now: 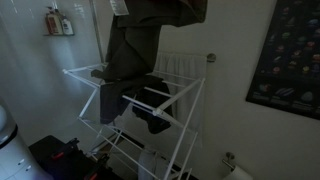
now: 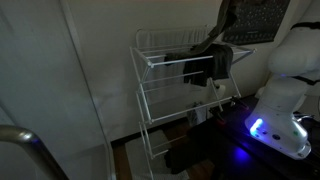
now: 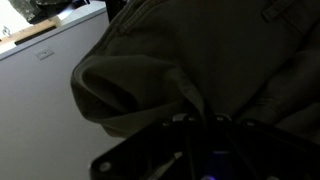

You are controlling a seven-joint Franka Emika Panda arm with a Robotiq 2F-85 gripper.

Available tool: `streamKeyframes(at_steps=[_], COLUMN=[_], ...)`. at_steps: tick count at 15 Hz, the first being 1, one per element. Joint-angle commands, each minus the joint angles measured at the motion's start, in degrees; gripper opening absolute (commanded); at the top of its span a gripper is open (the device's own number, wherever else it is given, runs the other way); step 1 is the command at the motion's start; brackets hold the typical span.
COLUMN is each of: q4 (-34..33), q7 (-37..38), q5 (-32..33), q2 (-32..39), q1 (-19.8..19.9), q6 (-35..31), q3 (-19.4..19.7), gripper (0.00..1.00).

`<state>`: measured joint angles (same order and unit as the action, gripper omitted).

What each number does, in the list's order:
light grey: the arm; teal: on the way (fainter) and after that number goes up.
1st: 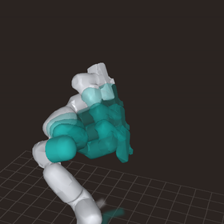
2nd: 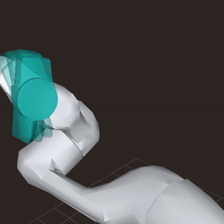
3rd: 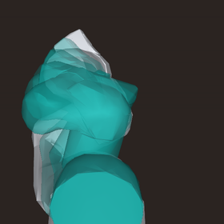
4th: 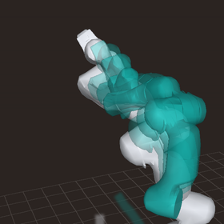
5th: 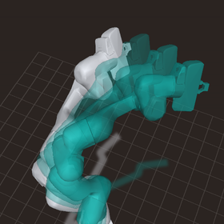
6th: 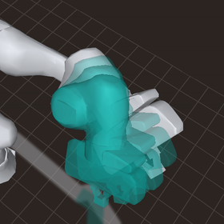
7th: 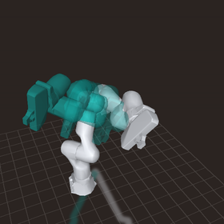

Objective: Move one cloth from the left to the right

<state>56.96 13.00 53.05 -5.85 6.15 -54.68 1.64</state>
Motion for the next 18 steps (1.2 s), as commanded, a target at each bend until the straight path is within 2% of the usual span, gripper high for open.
streamKeyframes(at_steps=[1, 6, 10, 14, 16, 18], q4=[-0.38, 2.45, 11.65, 23.99, 29.53, 33.31], q7=[3.55, 8.03, 12.99, 16.11, 14.72, 13.13], q5=[0.62, -0.61, -6.14, -14.22, -17.76, -19.62], q2=[-0.14, 0.93, 0.23, -1.36, -2.15, -2.45], q1=[0.89, 0.27, -1.01, -2.7, -3.61, -4.22], q6=[-2.8, -6.39, -17.86, -28.75, -31.4, -30.34], q3=[1.25, 2.05, 1.44, 0.8, 0.32, -0.16], gripper=[0.05, 0.04, 0.04, 0.05, 0.05, 0.05])
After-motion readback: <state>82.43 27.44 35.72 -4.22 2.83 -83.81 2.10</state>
